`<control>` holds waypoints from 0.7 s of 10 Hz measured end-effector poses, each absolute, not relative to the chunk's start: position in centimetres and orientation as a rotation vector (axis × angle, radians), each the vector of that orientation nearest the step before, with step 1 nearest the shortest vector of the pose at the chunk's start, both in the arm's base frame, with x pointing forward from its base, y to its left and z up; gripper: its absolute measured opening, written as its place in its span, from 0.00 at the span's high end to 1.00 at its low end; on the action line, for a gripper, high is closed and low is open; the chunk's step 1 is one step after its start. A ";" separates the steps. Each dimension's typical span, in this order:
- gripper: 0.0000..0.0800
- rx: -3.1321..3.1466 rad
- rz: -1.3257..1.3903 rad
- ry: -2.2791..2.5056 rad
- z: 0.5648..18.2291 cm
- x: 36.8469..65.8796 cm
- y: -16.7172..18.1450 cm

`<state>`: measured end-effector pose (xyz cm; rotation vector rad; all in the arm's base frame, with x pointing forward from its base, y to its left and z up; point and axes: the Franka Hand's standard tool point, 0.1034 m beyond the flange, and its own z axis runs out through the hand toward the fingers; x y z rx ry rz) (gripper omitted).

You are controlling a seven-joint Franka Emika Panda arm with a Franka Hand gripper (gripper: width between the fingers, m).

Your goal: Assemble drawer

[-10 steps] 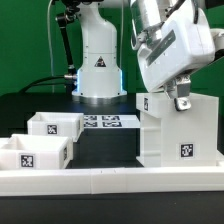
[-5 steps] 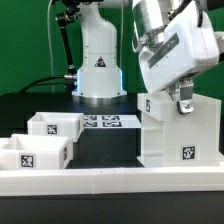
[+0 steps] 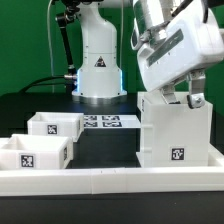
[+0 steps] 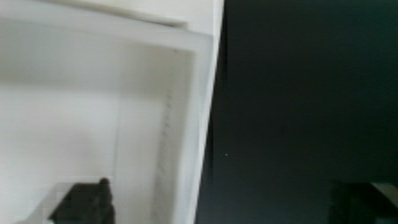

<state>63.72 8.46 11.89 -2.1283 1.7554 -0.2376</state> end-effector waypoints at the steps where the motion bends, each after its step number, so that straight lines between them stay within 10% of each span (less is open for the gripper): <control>1: 0.22 -2.159 -0.236 1.715 12.7 63.6 8.8; 7: 0.19 -2.344 -0.241 1.473 15.9 61.7 9.1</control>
Offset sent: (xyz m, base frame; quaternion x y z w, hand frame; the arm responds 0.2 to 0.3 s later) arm -0.0287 -0.0040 0.0292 -0.0673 -0.0115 -0.1726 0.9826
